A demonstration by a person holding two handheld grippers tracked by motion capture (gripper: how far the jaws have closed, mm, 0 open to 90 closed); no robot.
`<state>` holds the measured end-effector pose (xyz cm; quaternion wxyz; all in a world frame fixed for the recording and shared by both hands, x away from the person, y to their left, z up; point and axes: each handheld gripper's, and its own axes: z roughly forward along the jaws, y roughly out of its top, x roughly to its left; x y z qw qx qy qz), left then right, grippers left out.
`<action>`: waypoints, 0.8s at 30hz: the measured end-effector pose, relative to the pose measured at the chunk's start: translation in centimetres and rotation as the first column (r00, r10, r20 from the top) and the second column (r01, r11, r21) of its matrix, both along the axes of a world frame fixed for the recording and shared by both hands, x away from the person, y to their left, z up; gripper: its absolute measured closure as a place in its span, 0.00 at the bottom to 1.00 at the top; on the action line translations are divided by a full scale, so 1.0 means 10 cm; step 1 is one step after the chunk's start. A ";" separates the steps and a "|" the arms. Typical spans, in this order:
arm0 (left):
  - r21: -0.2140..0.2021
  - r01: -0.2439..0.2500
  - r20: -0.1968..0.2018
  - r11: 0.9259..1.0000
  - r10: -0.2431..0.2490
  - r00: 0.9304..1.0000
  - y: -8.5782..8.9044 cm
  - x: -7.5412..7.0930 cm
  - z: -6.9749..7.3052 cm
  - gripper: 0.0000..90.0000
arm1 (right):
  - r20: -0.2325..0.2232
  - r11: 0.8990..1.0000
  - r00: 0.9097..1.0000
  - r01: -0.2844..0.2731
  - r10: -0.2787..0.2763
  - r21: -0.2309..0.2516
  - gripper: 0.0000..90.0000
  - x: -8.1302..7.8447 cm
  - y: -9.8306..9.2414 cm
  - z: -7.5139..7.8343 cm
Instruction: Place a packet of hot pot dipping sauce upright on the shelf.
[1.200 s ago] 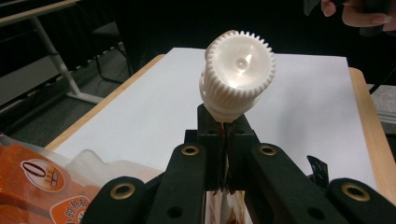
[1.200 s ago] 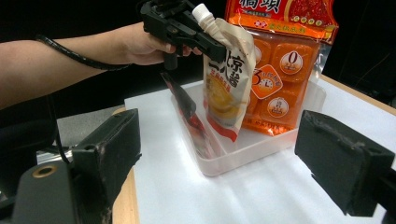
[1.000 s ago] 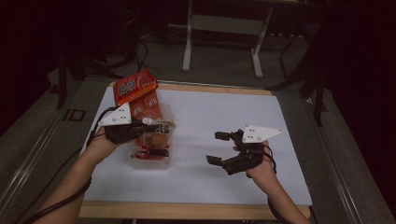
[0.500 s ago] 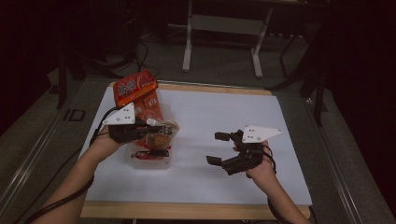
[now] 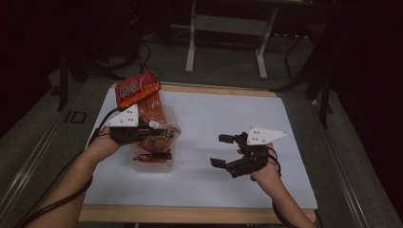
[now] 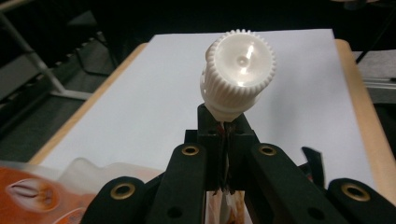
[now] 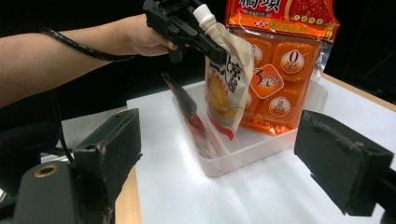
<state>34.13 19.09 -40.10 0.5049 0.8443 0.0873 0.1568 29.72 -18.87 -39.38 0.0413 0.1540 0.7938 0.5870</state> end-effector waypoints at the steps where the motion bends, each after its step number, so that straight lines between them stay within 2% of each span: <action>1: -0.003 0.003 -0.007 1.000 -0.003 1.000 -0.01 0.00 0.00 0.98 | 0.001 1.000 1.000 0.001 -0.001 0.000 0.16 0.00 0.00 0.00; 2: -0.007 0.013 -0.018 1.000 -0.013 1.000 -0.02 0.01 -0.01 0.98 | 0.001 1.000 1.000 0.000 0.000 0.000 0.16 0.00 0.00 0.00; 5: -0.014 0.017 -0.015 1.000 -0.018 1.000 -0.04 0.01 -0.03 0.98 | 0.000 1.000 1.000 0.000 0.000 -0.001 0.16 0.00 0.00 0.00; 8: -0.040 0.022 -0.034 0.999 -0.024 0.999 -0.04 0.02 -0.06 0.98 | -0.003 1.000 1.000 0.001 -0.001 0.001 0.16 0.00 -0.01 -0.01; 12: -0.045 0.033 -0.037 0.998 -0.035 0.999 -0.08 0.03 -0.10 0.98 | -0.002 1.000 1.000 0.000 0.000 0.000 0.16 0.00 -0.01 -0.01; 14: 0.035 0.037 -0.039 0.999 -0.036 0.999 -0.14 0.03 -0.15 0.98 | -0.004 1.000 1.000 -0.002 0.002 0.001 0.16 0.00 -0.01 -0.01; 17: 0.086 0.036 -0.059 0.996 -0.031 0.998 -0.20 0.04 -0.26 0.98 | 0.000 1.000 1.000 -0.002 0.002 -0.002 0.16 0.00 0.00 0.00; 21: 0.046 0.019 -0.068 0.999 -0.015 0.998 -0.13 0.06 -0.31 0.97 | -0.003 1.000 1.000 0.001 -0.001 -0.004 0.16 0.00 -0.02 -0.01; 24: 0.024 -0.004 -0.093 1.000 0.006 0.996 -0.08 0.07 -0.34 0.95 | -0.005 1.000 1.000 0.002 -0.002 -0.006 0.16 0.00 -0.02 -0.02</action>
